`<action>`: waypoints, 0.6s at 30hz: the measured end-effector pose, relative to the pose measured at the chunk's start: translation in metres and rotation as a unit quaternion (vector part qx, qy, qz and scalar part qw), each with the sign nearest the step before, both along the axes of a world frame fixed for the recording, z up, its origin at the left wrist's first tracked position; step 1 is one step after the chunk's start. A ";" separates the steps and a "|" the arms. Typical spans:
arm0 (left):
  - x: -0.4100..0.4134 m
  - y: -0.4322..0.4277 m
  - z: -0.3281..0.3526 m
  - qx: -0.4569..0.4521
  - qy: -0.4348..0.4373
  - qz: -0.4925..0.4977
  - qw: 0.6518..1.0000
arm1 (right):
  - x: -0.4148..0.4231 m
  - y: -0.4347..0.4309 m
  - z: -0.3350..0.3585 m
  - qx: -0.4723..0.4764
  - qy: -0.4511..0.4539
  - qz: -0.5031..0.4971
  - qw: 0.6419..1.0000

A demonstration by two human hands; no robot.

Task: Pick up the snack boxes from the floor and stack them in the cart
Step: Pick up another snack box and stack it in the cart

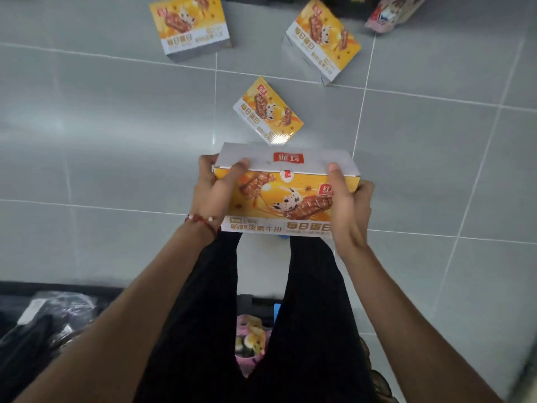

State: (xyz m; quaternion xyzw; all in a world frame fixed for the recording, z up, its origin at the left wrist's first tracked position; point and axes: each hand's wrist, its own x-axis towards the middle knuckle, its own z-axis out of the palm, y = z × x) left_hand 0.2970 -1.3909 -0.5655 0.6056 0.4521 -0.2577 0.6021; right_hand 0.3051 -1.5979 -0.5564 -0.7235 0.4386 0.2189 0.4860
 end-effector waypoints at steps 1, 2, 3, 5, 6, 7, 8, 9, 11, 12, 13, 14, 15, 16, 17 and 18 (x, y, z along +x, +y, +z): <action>-0.002 0.004 0.013 -0.002 -0.004 0.011 1.000 | 0.001 0.003 0.012 0.007 -0.008 0.001 1.000; -0.005 0.010 0.029 -0.001 -0.009 0.026 1.000 | 0.002 0.007 0.028 0.017 -0.020 0.006 1.000; -0.007 0.016 0.044 -0.002 -0.015 0.037 0.999 | 0.002 0.012 0.041 0.027 -0.030 0.011 0.999; -0.014 0.026 0.071 0.001 -0.032 0.048 0.998 | 0.003 0.020 0.068 0.047 -0.042 0.026 0.998; -0.016 0.030 0.082 0.006 -0.038 0.047 0.998 | 0.002 0.024 0.078 0.058 -0.047 0.031 0.997; -0.017 0.034 0.098 0.013 -0.047 0.050 0.998 | 0.001 0.028 0.091 0.071 -0.055 0.037 0.995; -0.019 0.038 0.111 0.020 -0.055 0.055 0.997 | 0.000 0.032 0.102 0.085 -0.064 0.042 0.993; -0.020 0.043 0.123 0.027 -0.063 0.054 0.996 | -0.001 0.035 0.112 0.098 -0.072 0.047 0.991; -0.023 0.052 0.143 0.042 -0.080 0.046 0.995 | -0.002 0.041 0.130 0.127 -0.085 0.061 0.986; -0.026 0.057 0.153 0.050 -0.090 0.050 0.993 | -0.002 0.044 0.140 0.142 -0.095 0.072 0.983; -0.029 0.061 0.162 0.055 -0.097 0.060 0.992 | -0.001 0.048 0.148 0.156 -0.103 0.087 0.979; -0.033 0.063 0.170 0.058 -0.101 0.072 0.991 | 0.000 0.050 0.154 0.165 -0.108 0.100 0.975; -0.037 0.064 0.180 0.058 -0.110 0.083 0.989 | 0.002 0.052 0.162 0.170 -0.116 0.117 0.972; -0.040 0.063 0.187 0.057 -0.115 0.095 0.987 | 0.004 0.054 0.169 0.174 -0.122 0.129 0.969; -0.044 0.062 0.195 0.056 -0.126 0.111 0.984 | 0.006 0.055 0.176 0.179 -0.128 0.139 0.966; -0.048 0.060 0.203 0.057 -0.137 0.127 0.981 | 0.008 0.056 0.183 0.187 -0.134 0.145 0.962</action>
